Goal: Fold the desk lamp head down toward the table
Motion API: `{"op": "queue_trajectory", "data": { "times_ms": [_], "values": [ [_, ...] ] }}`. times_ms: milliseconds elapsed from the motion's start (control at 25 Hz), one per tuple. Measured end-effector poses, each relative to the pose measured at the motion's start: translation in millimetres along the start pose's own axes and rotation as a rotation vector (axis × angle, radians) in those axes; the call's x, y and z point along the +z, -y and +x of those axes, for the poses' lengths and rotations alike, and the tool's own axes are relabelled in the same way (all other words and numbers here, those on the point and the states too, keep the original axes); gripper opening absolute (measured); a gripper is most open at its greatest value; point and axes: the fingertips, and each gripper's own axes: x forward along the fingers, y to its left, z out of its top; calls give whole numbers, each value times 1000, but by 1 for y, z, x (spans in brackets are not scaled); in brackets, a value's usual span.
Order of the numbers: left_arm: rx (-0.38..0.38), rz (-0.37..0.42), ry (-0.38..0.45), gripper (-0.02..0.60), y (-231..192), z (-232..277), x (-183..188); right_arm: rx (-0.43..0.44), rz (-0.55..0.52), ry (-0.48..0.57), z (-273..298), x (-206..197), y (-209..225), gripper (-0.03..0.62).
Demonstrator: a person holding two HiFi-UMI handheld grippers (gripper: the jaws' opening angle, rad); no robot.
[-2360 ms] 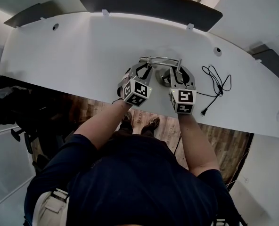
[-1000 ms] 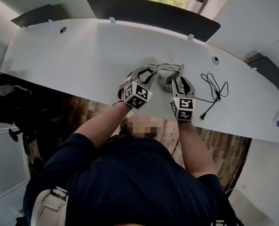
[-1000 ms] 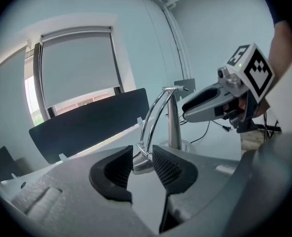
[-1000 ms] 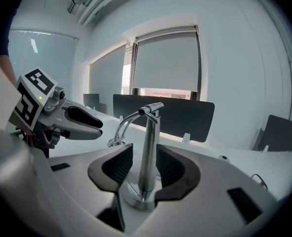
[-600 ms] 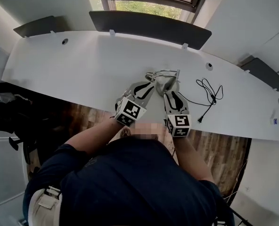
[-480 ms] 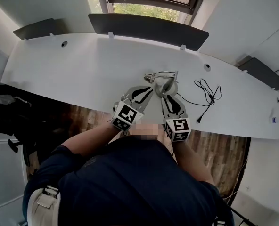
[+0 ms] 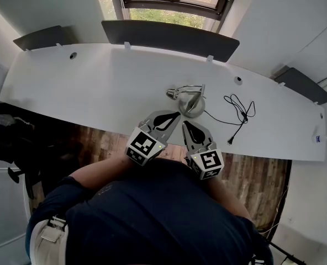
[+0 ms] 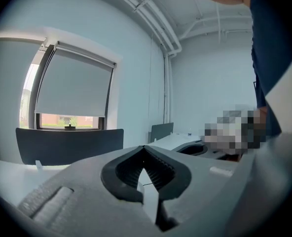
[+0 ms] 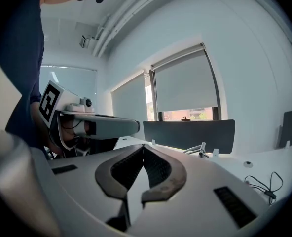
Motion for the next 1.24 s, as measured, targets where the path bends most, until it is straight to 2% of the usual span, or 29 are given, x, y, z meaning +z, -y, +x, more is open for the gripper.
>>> {"op": "queue_trajectory", "data": {
  "times_ms": [160,560,920,1240],
  "values": [
    [-18,18,-9,6,7,-3,-6,20,-12,-4,1,-4,-7,11],
    [-11,0,-28,6,6,-9,-10,25,-9,-2,1,-6,-8,9],
    [-2,31,-32,6,9,-13,-10,22,-4,-5,-3,-9,-10,9],
    [-5,9,-31,6,12,-16,-12,27,-5,-9,-5,-10,-14,9]
  ]
}}
